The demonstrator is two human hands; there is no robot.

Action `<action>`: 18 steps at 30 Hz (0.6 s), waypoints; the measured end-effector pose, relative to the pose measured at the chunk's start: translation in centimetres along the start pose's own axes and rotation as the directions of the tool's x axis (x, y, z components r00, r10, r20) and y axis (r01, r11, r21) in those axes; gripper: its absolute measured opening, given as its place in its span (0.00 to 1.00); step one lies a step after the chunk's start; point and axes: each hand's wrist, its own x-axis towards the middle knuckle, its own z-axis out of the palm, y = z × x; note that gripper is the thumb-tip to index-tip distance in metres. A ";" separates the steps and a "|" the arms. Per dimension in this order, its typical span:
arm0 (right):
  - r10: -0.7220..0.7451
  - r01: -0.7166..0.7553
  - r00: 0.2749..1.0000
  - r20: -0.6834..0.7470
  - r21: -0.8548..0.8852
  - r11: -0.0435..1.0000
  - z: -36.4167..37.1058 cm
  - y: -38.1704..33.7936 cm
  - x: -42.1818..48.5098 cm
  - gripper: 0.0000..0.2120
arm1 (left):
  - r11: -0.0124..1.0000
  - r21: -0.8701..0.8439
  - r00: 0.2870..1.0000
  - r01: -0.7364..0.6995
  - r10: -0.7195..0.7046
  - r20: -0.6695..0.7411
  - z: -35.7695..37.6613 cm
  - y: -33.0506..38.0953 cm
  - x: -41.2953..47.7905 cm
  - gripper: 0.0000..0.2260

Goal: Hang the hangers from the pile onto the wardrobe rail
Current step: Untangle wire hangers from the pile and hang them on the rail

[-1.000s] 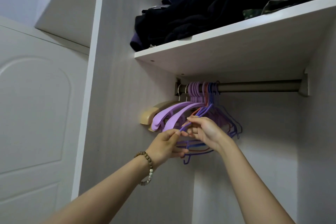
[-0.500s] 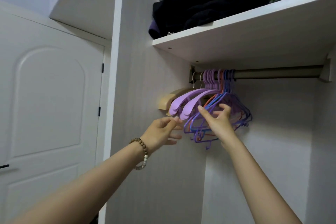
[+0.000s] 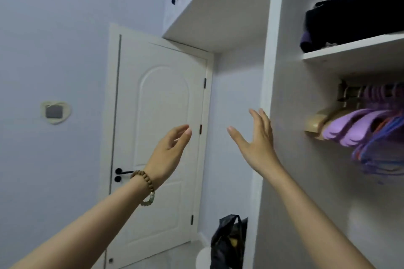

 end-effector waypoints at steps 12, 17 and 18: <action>-0.183 0.074 0.796 0.577 0.207 0.975 32.7 -18.1 -13.6 0.36 | 0.796 0.392 0.846 0.461 -0.261 -0.464 -34.2 -12.2 -17.2 0.25; -0.311 0.155 0.593 0.743 0.273 0.949 43.9 -22.6 -23.5 0.36 | 0.589 0.397 0.677 0.704 -0.387 -0.626 -43.1 -17.1 -28.8 0.29; -0.336 0.178 0.550 0.765 0.285 0.942 45.9 -23.1 -25.6 0.37 | 0.530 0.401 0.638 0.747 -0.404 -0.656 -44.5 -18.3 -31.3 0.30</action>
